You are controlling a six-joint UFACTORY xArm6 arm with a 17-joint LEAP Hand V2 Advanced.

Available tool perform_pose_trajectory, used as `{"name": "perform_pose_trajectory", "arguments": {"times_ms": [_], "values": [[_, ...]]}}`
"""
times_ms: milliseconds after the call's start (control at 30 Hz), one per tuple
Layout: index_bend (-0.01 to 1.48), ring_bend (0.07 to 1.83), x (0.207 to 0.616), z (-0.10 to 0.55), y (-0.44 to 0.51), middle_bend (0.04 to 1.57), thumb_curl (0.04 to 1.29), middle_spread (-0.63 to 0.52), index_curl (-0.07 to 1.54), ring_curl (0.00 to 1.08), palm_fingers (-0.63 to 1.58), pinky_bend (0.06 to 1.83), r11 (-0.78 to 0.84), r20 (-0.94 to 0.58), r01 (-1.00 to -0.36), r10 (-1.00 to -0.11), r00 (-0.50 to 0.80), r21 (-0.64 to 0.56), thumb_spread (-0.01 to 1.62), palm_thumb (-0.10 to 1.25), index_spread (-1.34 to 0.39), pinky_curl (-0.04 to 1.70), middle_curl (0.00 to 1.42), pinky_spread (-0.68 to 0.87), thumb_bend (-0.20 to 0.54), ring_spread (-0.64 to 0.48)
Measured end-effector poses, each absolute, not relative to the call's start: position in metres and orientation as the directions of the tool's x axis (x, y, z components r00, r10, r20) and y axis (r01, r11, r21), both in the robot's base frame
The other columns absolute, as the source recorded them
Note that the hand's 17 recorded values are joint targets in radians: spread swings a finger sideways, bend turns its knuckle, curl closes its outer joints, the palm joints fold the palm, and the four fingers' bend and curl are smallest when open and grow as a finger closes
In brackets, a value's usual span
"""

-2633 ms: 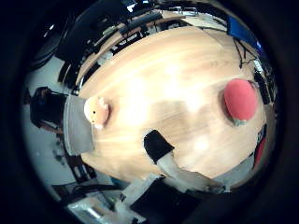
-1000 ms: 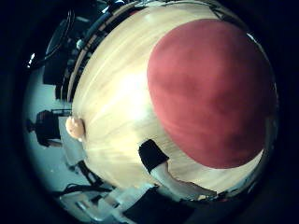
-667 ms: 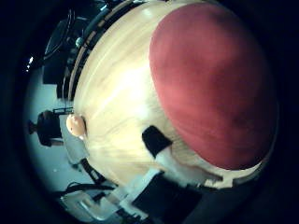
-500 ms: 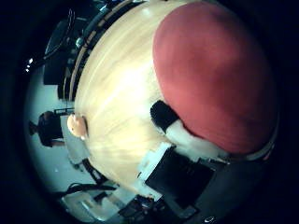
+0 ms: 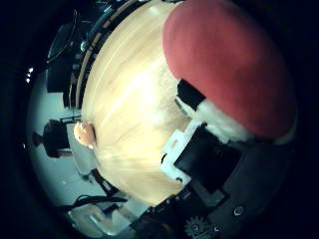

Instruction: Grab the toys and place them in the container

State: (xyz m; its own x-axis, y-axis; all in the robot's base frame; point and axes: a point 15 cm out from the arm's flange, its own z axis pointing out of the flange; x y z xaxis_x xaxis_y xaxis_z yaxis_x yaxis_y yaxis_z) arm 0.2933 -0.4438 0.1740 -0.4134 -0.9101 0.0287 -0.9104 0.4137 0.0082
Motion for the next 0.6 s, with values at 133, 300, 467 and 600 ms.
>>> {"name": "perform_pose_trajectory", "arguments": {"times_ms": [133,300,467,600], "values": [[0.27,1.19,0.292,0.180,-0.442,0.69,0.40,-0.49,0.17,0.48,1.15,1.32,0.415,0.023,-0.910,-0.910,-0.414,0.015,1.14,0.96,-0.54,0.46,0.61,-0.42,0.111,-0.33],[0.33,1.20,0.296,0.196,-0.441,0.72,0.41,-0.48,0.24,0.49,1.17,1.29,0.417,-0.013,-0.909,-0.909,-0.417,0.009,1.13,1.03,-0.55,0.46,0.64,-0.42,0.104,-0.33],[0.37,1.21,0.299,0.208,-0.435,0.73,0.42,-0.47,0.31,0.49,1.18,1.28,0.410,-0.048,-0.912,-0.911,-0.410,0.008,1.12,1.07,-0.56,0.47,0.66,-0.42,0.078,-0.33],[0.37,1.21,0.303,0.226,-0.436,0.74,0.42,-0.47,0.34,0.50,1.17,1.28,0.406,-0.056,-0.914,-0.913,-0.405,-0.001,1.11,1.08,-0.55,0.47,0.67,-0.42,0.053,-0.33]]}}
